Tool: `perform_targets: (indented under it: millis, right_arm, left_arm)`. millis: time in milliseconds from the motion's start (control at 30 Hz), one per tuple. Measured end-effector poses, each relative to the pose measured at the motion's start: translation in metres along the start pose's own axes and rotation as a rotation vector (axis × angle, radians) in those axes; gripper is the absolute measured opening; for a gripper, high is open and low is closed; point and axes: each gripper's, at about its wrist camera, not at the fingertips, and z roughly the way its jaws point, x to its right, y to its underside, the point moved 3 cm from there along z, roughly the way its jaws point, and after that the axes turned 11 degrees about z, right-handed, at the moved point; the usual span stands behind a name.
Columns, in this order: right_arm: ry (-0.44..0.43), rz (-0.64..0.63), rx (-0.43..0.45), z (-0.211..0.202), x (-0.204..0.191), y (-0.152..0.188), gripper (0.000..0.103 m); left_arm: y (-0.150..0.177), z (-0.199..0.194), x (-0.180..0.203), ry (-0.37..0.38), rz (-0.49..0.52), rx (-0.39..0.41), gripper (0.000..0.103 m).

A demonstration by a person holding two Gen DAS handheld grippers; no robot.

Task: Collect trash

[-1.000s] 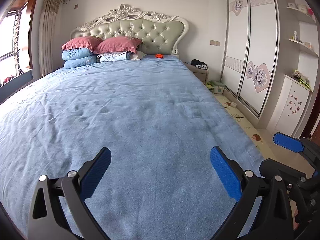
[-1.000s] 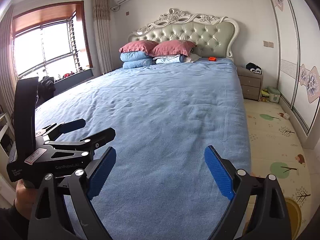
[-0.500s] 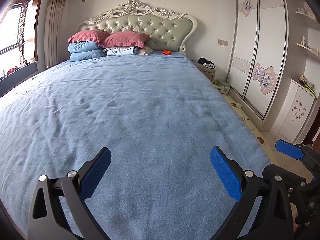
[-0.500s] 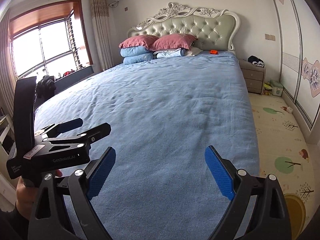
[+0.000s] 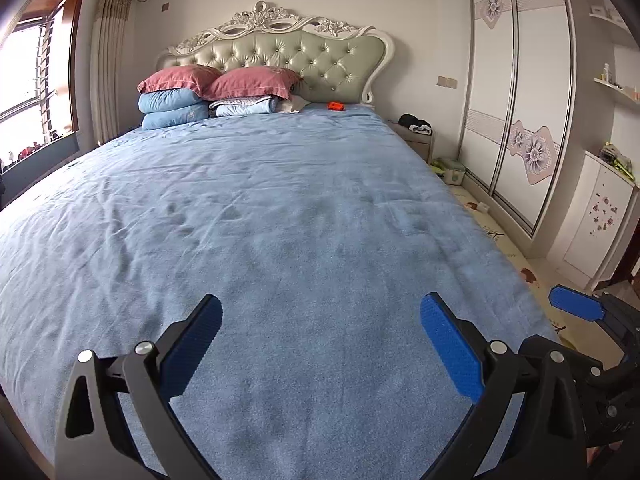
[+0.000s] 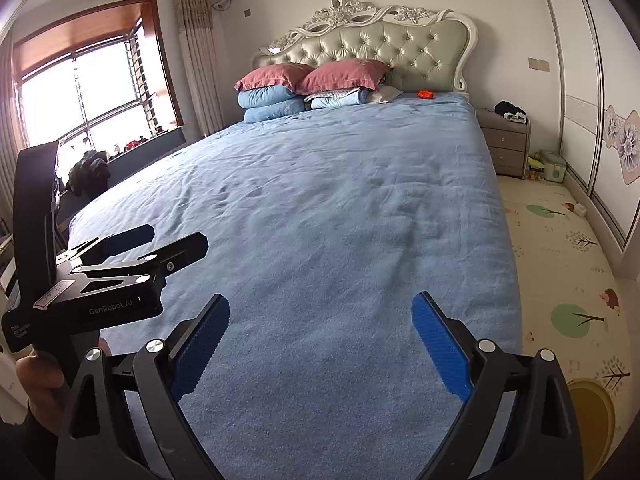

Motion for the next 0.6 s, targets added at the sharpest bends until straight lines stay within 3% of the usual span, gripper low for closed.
perform_targets:
  millis: [200,600]
  right_arm:
    - [-0.006,0.01,0.006,-0.0029,0.0005,-0.0005,0.089]
    - [-0.019,0.013,0.004,-0.0041,-0.0015,-0.0017,0.089]
  left_arm:
    - [-0.0022,-0.0088,-0.0025,0.001,-0.035,0.034,0.099]
    - [-0.0046,-0.007,-0.0088,-0.026,-0.045,-0.006,0.099]
